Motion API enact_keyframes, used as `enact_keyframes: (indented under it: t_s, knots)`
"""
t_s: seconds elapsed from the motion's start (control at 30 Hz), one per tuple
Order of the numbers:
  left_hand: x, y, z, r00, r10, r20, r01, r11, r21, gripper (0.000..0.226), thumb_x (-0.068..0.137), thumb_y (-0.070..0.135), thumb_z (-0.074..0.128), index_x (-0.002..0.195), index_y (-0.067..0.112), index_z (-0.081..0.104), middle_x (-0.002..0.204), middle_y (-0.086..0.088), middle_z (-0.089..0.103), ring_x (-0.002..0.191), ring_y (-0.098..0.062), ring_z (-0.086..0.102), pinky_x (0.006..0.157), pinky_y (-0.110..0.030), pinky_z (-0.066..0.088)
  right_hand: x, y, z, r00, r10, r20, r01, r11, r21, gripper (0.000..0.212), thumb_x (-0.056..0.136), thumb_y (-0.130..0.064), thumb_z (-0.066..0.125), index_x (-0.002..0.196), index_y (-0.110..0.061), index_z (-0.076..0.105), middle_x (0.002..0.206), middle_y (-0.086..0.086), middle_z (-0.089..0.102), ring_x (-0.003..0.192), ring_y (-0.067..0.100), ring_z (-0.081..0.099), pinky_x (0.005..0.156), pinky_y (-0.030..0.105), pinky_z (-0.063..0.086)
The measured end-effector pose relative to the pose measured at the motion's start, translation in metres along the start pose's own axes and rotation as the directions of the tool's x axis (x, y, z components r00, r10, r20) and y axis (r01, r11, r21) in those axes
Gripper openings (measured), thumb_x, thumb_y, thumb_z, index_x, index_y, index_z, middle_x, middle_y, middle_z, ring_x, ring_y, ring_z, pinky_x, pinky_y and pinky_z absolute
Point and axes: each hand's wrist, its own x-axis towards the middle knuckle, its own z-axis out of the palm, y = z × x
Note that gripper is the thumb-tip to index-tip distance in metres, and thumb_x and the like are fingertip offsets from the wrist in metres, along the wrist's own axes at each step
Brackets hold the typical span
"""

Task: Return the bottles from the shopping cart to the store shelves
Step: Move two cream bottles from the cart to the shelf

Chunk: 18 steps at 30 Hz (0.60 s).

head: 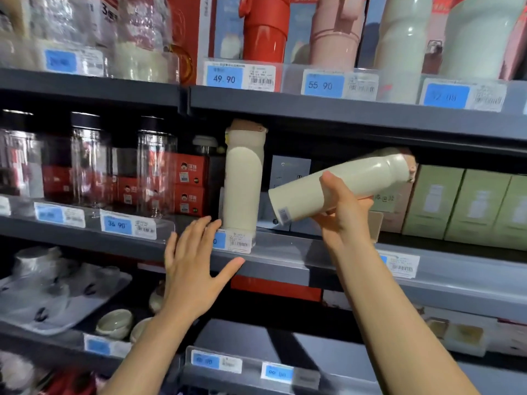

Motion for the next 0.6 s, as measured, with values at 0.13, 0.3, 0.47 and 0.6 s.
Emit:
enact_keyframes:
  t_s: [0.13,0.3,0.47,0.6]
  knots:
    - [0.000,-0.002,0.003,1.000,-0.008,0.013,0.008,1.000,0.008,0.074,0.084,0.071,0.032,0.143,0.025,0.031,0.151,0.001,0.033,0.139,-0.017,0.024,0.116,-0.033,-0.007,0.007,0.007,0.005,0.999,-0.045,-0.013,0.044,0.997,-0.060,0.070,0.079,-0.004,0.073,0.126,-0.027,0.027,0.110,0.000,0.054,0.097,0.019,0.060,0.077,0.048,0.057]
    - [0.001,-0.003,0.006,1.000,-0.004,0.018,0.003,1.000,0.014,0.077,0.087,0.075,0.021,0.143,0.024,0.032,0.150,0.000,0.034,0.140,-0.021,0.027,0.116,-0.035,-0.005,0.014,0.016,0.000,0.996,-0.091,0.012,0.090,0.945,-0.315,0.087,0.072,-0.007,0.078,0.138,-0.029,0.026,0.112,-0.002,0.052,0.094,0.015,0.055,0.071,0.038,0.052]
    - [0.001,-0.005,0.008,1.000,-0.003,0.022,0.002,1.000,0.029,0.077,0.088,0.075,0.017,0.144,0.025,0.030,0.150,0.001,0.033,0.139,-0.022,0.028,0.117,-0.037,-0.003,0.019,0.020,0.003,0.987,-0.089,0.137,0.151,0.823,-0.548,0.073,0.070,-0.008,0.080,0.124,-0.024,0.035,0.109,0.005,0.054,0.092,0.021,0.057,0.065,0.036,0.051]
    - [0.001,-0.006,0.009,1.000,-0.006,0.024,0.005,1.000,0.028,0.076,0.088,0.075,0.017,0.144,0.024,0.031,0.149,0.001,0.034,0.138,-0.022,0.030,0.117,-0.039,-0.001,0.022,0.031,0.005,0.968,-0.128,0.218,0.245,0.679,-0.692,0.082,0.065,-0.018,0.083,0.129,-0.025,0.032,0.115,0.006,0.052,0.104,0.027,0.055,0.083,0.046,0.053]
